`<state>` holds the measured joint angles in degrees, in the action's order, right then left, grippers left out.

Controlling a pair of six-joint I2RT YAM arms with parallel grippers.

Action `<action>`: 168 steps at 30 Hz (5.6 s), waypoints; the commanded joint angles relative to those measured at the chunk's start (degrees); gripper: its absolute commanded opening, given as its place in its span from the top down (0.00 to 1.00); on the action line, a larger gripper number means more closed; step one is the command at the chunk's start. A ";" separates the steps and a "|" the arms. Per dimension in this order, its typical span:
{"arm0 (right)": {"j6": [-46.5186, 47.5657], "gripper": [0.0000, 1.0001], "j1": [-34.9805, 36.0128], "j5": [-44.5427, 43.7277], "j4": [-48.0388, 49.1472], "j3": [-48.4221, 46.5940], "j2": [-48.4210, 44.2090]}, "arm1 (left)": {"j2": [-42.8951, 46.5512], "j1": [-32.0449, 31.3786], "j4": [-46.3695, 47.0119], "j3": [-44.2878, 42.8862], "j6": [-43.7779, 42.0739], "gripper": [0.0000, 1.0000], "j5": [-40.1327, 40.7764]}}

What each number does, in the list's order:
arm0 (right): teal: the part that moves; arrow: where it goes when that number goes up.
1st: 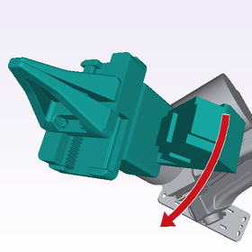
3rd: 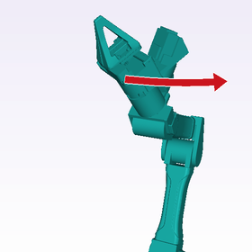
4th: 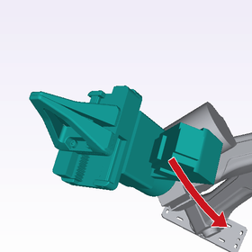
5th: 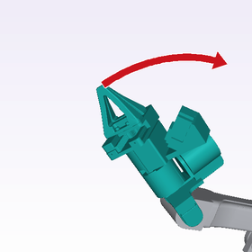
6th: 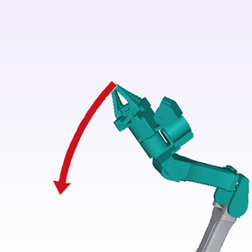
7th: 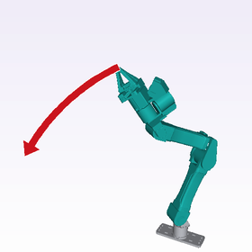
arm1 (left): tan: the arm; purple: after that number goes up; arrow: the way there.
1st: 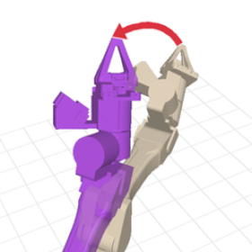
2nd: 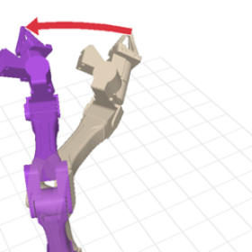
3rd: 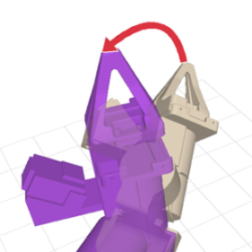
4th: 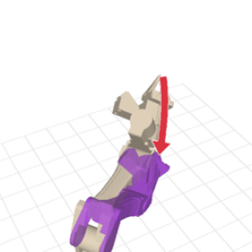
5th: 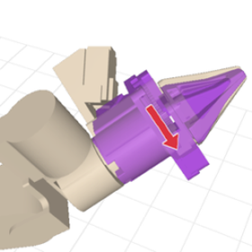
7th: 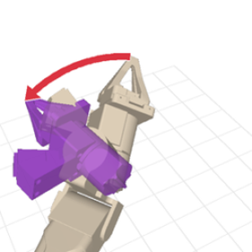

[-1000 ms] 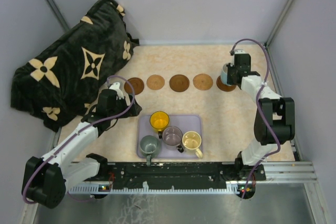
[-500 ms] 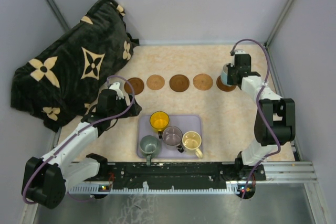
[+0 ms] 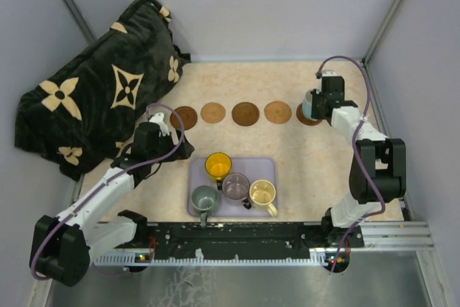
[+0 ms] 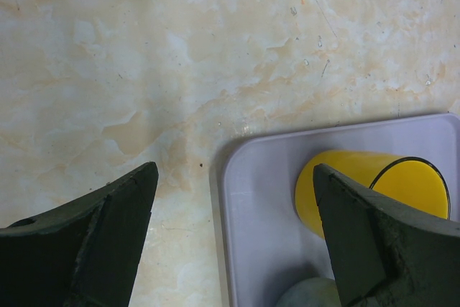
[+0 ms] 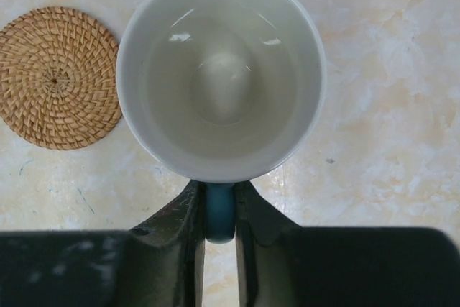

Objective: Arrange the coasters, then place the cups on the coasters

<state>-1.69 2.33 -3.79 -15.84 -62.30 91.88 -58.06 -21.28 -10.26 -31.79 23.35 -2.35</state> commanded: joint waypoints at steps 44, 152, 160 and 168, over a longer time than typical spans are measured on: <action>-14.37 0.43 27.86 7.13 -22.81 11.76 -41.78 | 0.98 -0.30 -0.11 0.15 -0.94 0.05 -1.87; -47.68 0.62 68.45 -22.26 -21.87 26.54 -31.57 | 2.80 -0.29 -0.37 1.97 0.02 0.04 -3.60; -47.64 0.74 68.48 -23.90 -20.83 26.56 -29.90 | 2.62 -0.31 -0.20 2.10 0.17 0.04 -3.62; -46.54 1.00 68.47 -25.65 -20.88 25.39 -27.90 | 2.92 -0.30 -0.03 2.35 0.33 0.04 -3.42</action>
<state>-48.07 70.39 -25.71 -37.56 -35.42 62.70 -55.59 -21.30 -11.49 -29.89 23.42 -5.56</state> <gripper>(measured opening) 0.169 0.957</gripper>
